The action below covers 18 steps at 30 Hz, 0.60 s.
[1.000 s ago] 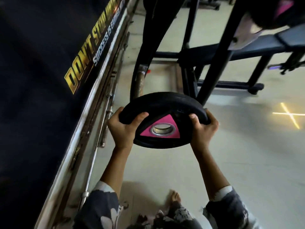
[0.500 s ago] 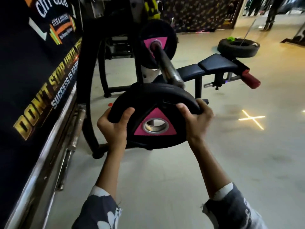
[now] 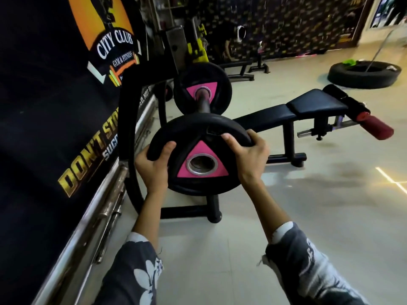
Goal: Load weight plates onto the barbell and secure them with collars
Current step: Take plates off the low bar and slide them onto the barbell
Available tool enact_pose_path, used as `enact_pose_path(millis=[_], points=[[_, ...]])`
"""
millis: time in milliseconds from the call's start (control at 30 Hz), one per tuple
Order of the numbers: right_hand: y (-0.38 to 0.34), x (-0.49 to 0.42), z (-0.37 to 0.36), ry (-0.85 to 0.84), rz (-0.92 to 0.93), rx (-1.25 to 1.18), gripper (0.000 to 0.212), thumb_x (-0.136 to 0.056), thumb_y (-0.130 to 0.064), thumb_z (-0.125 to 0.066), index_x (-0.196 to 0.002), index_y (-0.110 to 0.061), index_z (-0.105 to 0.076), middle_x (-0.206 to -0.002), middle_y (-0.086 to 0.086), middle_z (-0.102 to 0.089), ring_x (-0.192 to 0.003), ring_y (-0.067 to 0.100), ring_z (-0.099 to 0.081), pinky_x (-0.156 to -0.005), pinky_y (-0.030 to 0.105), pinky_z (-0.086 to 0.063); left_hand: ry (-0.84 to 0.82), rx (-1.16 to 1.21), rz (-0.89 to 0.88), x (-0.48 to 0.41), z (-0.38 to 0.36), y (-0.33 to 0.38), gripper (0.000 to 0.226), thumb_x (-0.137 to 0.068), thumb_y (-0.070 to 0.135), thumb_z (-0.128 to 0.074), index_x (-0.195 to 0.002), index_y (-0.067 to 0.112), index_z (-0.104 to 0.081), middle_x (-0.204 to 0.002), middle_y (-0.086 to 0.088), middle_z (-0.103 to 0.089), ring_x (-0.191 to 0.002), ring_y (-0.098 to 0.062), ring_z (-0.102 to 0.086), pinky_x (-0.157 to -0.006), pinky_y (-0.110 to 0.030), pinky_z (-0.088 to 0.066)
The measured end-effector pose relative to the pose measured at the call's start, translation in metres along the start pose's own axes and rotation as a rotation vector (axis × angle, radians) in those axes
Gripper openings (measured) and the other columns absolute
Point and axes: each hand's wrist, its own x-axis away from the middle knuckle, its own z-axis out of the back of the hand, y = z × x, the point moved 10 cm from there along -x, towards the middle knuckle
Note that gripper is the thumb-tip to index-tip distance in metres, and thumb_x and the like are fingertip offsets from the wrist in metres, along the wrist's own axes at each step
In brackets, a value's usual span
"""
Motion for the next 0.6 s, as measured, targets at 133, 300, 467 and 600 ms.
enact_pose_path(millis=[133,300,467,600], points=[[0.017,-0.028,-0.021,-0.015,0.021,-0.030,0.049,-0.056,-0.069,-0.065,-0.050,-0.026,-0.043,-0.044,-0.012,-0.044,-0.044,0.000,-0.037,-0.044,0.015,-0.029,0.015,-0.030,-0.013,-0.018,-0.013,-0.017,0.039,-0.062,0.048,-0.079,-0.077,0.014,-0.066,-0.063,0.015,-0.065,-0.062,0.007,-0.062,-0.057,-0.010,-0.048],[0.035,-0.071,-0.051,-0.036,0.081,0.015,0.042,-0.062,-0.070,-0.058,-0.054,-0.033,-0.040,-0.044,-0.013,-0.045,-0.048,-0.004,-0.047,-0.046,0.010,-0.031,0.020,-0.076,-0.052,-0.051,-0.042,-0.033,0.033,-0.069,0.041,-0.078,-0.084,0.015,-0.066,-0.075,0.009,-0.066,-0.070,0.005,-0.063,-0.065,-0.013,-0.051],[0.054,-0.115,-0.080,0.015,0.148,0.029,0.059,-0.070,-0.064,-0.054,-0.103,-0.016,-0.064,-0.098,-0.001,-0.068,-0.094,0.014,-0.063,-0.084,0.030,-0.049,-0.023,-0.151,-0.155,-0.100,-0.084,-0.059,0.052,-0.074,0.045,-0.069,-0.110,0.008,-0.063,-0.107,-0.006,-0.068,-0.103,-0.013,-0.062,-0.089,-0.027,-0.050],[0.070,-0.156,-0.107,0.039,0.166,0.081,0.079,-0.072,-0.062,-0.052,-0.134,-0.013,-0.047,-0.141,0.007,-0.048,-0.135,0.020,-0.039,-0.113,0.048,-0.029,-0.105,-0.200,-0.225,-0.143,-0.121,-0.088,0.072,-0.078,0.047,-0.064,-0.132,0.002,-0.048,-0.143,-0.015,-0.044,-0.135,-0.020,-0.037,-0.111,-0.030,-0.033]])
